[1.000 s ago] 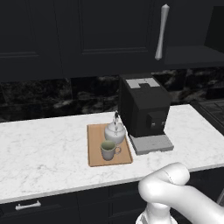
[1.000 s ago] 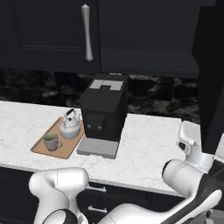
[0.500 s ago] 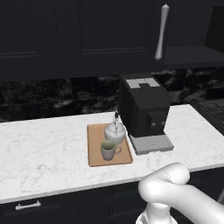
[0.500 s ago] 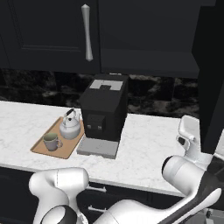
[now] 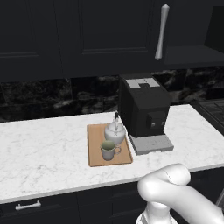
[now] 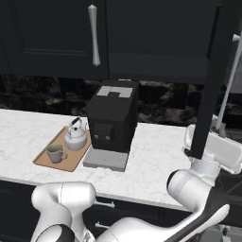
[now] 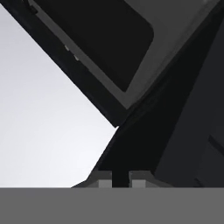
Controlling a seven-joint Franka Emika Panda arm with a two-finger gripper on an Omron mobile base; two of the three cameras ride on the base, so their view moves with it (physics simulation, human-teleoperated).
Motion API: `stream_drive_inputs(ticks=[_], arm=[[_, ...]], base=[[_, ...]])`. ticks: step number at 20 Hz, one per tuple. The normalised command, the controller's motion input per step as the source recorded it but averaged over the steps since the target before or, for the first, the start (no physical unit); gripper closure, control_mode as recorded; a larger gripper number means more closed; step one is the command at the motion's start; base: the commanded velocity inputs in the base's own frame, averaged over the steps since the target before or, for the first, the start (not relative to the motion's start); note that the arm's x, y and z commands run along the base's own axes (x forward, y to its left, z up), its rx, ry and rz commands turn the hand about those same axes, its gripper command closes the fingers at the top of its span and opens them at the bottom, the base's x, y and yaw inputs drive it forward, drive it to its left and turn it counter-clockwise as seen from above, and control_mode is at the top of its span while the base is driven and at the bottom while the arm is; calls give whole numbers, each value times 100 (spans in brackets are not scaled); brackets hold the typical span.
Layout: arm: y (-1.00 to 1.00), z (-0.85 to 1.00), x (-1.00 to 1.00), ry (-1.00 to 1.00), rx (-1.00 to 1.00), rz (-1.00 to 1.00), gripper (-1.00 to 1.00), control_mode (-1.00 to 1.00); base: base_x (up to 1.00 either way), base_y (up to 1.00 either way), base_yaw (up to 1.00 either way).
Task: Pick the kettle from the counter and place it on the tray. Then pick the mug from the cabinet and place it on the tray. Then close the cabinet doors.
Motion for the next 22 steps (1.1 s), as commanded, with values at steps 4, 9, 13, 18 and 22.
stream_drive_inputs(ticks=[4, 9, 13, 18, 22], arm=[[50, 46, -21, -1, -5, -3, 100, -100], [52, 50, -15, 0, -5, -1, 100, -100], [44, 65, -11, 0, -5, 0, 100, -100], [33, 70, -3, 4, -5, 0, 100, -100], [30, 57, 0, 14, -5, 0, 100, -100]], base=[[0, 0, 0], [0, 0, 0], [0, 0, 0], [0, 0, 0], [0, 0, 0]])
